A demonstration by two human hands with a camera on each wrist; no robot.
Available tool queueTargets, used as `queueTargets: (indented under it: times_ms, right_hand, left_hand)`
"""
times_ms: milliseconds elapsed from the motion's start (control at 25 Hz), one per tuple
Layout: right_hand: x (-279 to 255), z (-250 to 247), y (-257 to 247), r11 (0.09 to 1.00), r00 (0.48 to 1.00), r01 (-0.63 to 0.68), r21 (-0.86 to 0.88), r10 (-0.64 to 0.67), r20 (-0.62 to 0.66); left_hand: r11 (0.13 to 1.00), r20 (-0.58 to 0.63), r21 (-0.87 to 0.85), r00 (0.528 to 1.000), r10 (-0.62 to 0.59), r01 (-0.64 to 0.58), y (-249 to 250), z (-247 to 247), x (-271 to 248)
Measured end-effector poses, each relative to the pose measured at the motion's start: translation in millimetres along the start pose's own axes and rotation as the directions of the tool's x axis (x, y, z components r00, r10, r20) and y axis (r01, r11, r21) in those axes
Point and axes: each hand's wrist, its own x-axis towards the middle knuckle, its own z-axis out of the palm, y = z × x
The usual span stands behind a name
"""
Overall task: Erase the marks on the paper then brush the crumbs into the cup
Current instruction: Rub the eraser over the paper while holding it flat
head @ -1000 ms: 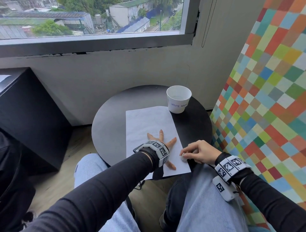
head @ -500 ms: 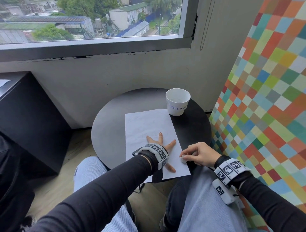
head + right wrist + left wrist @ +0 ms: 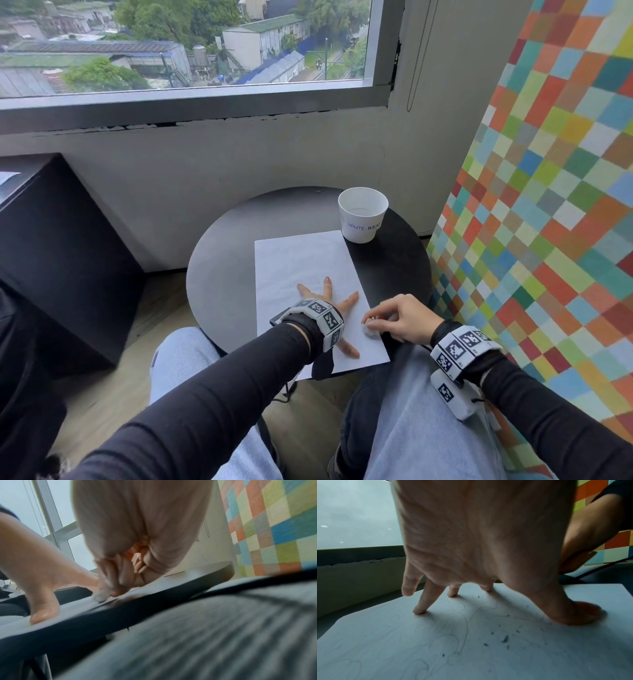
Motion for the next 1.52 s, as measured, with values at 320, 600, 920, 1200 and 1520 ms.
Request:
queueTargets:
  times_ms: [320, 600, 920, 1200, 1520]
  right_hand:
    - [4.5, 5.2, -3.0, 0.994, 0.999, 0.037, -0.104, -0.041, -0.033]
    - [9.4, 9.6, 1.5, 0.974, 0.972, 0.083, -0.213, -0.126, -0.198]
    - [13.5, 8.1, 3.5, 0.974, 0.925, 0.118, -0.193, -0.178, -0.336]
    - [20.7, 13.8, 8.1, 0.961, 0.933, 0.149, -0.232, -0.215, -0.290]
    - [21.3, 16.5, 10.3, 0.956, 0.957, 0.191, -0.222, -0.232, -0.174]
  left_hand:
    - [0.998, -0.032, 0.063, 0.999, 0.019, -0.017, -2.5, 0.4, -7.9]
    - [0.997, -0.131, 0.074, 0.991, 0.033, -0.023, -34.1, 12.9, -15.6]
    - [1.000, -0.225, -0.028, 0.974, 0.002, -0.009, -36.9, 37.2, -15.2]
    - [0.993, -0.272, -0.108, 0.959, -0.079, 0.051, -19.4, 31.2, -8.8]
    - [0.994, -0.137, -0.110, 0.990, -0.021, 0.006, -11.8, 17.7, -4.4]
